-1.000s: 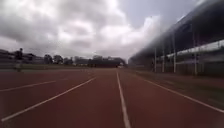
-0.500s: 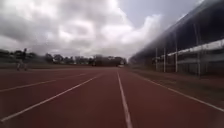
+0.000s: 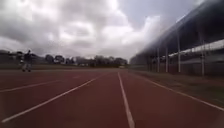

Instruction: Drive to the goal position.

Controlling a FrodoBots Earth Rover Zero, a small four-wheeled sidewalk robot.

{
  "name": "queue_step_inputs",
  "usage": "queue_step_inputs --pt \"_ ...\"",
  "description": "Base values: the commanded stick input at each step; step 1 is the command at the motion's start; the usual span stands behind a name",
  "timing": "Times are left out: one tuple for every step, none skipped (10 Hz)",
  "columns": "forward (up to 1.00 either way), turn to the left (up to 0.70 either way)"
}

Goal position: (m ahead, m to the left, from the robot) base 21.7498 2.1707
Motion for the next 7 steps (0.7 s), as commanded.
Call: queue_step_inputs --pt "0.70 -0.07" --pt "0.70 0.00" --pt "0.70 0.00" --pt "0.70 0.00" --pt "0.70 0.00" --pt "0.70 0.00" --pt "0.70 -0.35"
